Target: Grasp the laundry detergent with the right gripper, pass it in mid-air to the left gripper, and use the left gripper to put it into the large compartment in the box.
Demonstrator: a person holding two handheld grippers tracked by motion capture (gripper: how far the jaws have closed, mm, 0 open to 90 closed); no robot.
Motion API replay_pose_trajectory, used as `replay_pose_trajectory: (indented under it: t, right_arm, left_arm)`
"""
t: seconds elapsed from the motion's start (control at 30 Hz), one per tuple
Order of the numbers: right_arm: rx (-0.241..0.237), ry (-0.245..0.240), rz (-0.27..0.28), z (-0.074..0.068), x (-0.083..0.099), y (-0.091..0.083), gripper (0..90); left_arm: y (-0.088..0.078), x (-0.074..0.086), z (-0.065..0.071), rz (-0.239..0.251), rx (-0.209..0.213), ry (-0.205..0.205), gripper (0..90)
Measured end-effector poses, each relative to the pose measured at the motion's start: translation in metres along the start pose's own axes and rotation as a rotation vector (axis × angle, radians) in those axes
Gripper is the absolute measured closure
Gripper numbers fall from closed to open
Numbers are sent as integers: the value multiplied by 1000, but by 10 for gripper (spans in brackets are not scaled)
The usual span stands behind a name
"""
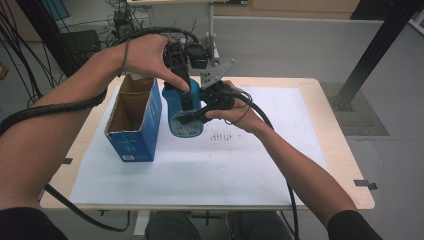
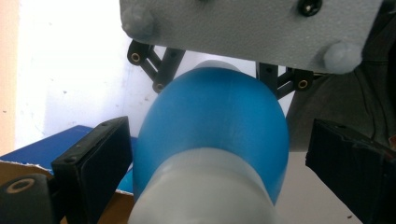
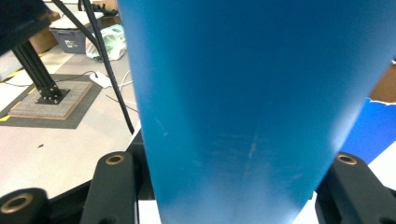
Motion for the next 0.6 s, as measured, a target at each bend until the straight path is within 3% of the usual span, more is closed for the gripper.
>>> replay_pose_trajectory:
  t: [0.6]
  right_arm:
    - [3, -5, 2, 0, -1, 0, 445]
  left_arm:
    - [0, 1, 1, -6, 10, 0, 75]
Point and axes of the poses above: each handheld gripper's, and its own axes: y roughly forward along the jaws, x roughly out of its underside, z roughly to its right, the point moved 8 cm from there along y, roughly forward along the jaws, and after that the axes turned 15 degrees about -x, right-handed, at the moved point
